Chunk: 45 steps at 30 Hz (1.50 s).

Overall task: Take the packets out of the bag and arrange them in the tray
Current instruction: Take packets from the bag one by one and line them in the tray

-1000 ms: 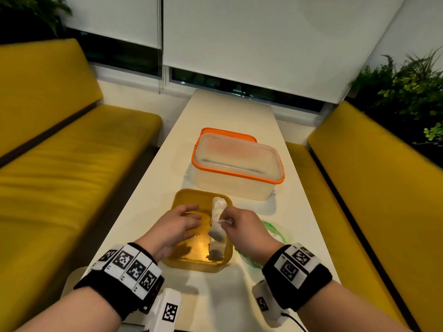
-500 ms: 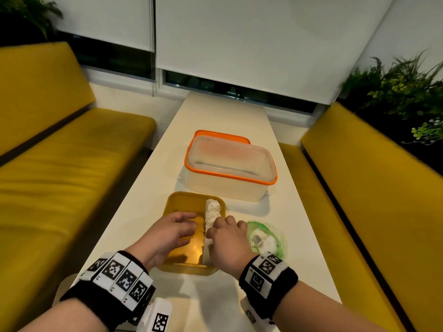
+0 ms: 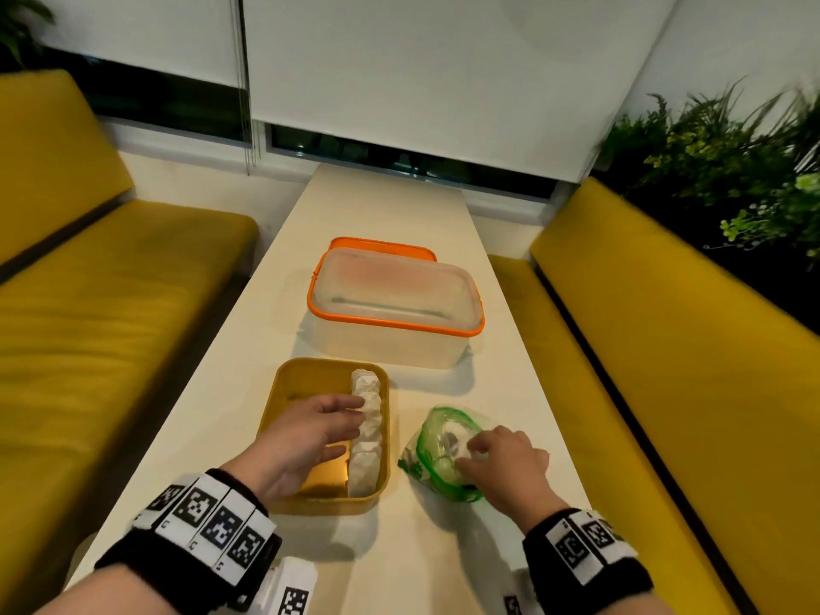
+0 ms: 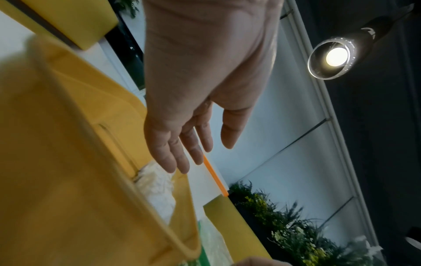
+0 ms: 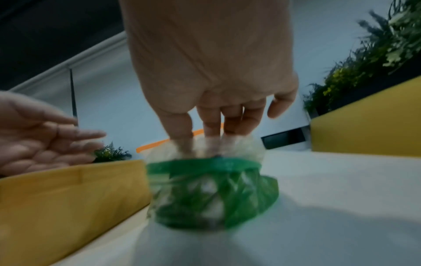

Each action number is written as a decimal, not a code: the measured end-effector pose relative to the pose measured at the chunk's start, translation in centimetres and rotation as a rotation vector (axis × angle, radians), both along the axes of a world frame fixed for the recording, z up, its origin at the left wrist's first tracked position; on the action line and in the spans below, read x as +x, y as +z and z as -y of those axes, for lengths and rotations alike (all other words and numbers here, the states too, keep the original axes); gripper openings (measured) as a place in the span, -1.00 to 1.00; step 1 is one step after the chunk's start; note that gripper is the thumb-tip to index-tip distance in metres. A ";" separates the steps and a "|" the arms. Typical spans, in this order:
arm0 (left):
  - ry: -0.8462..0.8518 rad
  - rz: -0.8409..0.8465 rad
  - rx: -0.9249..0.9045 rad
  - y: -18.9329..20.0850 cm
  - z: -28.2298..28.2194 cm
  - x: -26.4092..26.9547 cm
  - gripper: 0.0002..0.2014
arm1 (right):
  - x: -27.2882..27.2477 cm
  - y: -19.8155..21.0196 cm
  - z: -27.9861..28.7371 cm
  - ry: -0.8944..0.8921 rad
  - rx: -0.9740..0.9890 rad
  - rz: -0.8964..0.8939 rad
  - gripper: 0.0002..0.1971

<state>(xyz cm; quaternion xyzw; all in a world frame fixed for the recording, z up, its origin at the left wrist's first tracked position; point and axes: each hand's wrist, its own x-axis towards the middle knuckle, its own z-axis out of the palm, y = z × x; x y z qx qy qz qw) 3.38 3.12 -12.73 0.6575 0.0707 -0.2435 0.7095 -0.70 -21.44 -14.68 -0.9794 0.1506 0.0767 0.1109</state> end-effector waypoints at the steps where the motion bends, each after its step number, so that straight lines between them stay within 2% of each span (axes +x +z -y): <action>1: -0.018 0.008 0.001 0.2 0.6 0.0 -0.80 | -0.2 -0.2 -0.1 0.004 -0.020 0.005 -0.73; 4: -0.042 0.023 -0.006 0.3 2.0 0.0 -0.81 | -0.3 -0.5 -0.5 -0.014 -0.006 0.058 -0.83; 6: -0.050 0.025 -0.010 0.4 2.7 0.0 -0.81 | -0.4 -0.4 -0.3 -0.043 0.081 0.083 -0.92; 11: -0.061 0.021 -0.021 0.3 3.6 -0.1 -0.80 | -0.8 0.1 1.1 -0.174 0.535 0.251 -0.82; 14: -0.108 0.044 -0.024 0.6 3.9 -0.1 -0.78 | -0.9 0.6 1.5 -0.256 0.813 0.370 -0.84; 17: -0.171 0.089 -0.027 0.9 4.4 -0.4 -0.78 | -0.7 0.8 1.8 -0.294 1.017 0.392 -0.84; 21: -0.251 0.164 0.023 1.0 5.0 -0.6 -0.73 | -0.8 1.9 1.5 -0.193 1.132 0.338 -0.79; 25: -0.392 0.199 -0.031 1.3 5.9 -0.7 -0.53 | -0.5 4.1 -0.3 0.056 1.185 0.190 -0.83; 26: -0.441 0.203 -0.040 1.3 6.2 -0.7 -0.51 | -0.4 4.7 -0.8 0.128 1.185 0.144 -0.85; 28: -0.481 0.191 -0.032 1.5 6.7 -0.8 -0.65 | 0.2 5.4 -1.7 0.223 1.136 0.094 -0.86; 31: -0.392 0.087 -0.017 1.7 6.8 -0.9 -0.90 | 1.3 4.9 -1.4 0.151 0.964 0.200 -0.91; 33: -0.288 0.021 -0.010 1.2 6.3 -0.7 -0.88 | 1.6 3.5 -0.1 0.054 0.704 0.233 -0.94; 35: -0.192 -0.040 -0.062 0.7 5.8 -0.5 -0.85 | 1.0 1.7 1.0 0.043 0.379 0.060 -0.94; 37: -0.122 -0.073 -0.119 0.4 5.2 -0.2 -0.84 | 0.0 -0.1 1.0 0.050 0.237 -0.087 -0.89; 41: -0.054 -0.130 -0.204 0.0 4.4 -0.2 -0.88 | -1.0 -1.9 0.3 0.011 0.199 -0.055 -0.76; 45: -0.029 -0.179 -0.241 0.7 2.9 -0.2 -0.88 | -1.8 -0.3 -0.2 -0.045 0.345 0.061 -0.85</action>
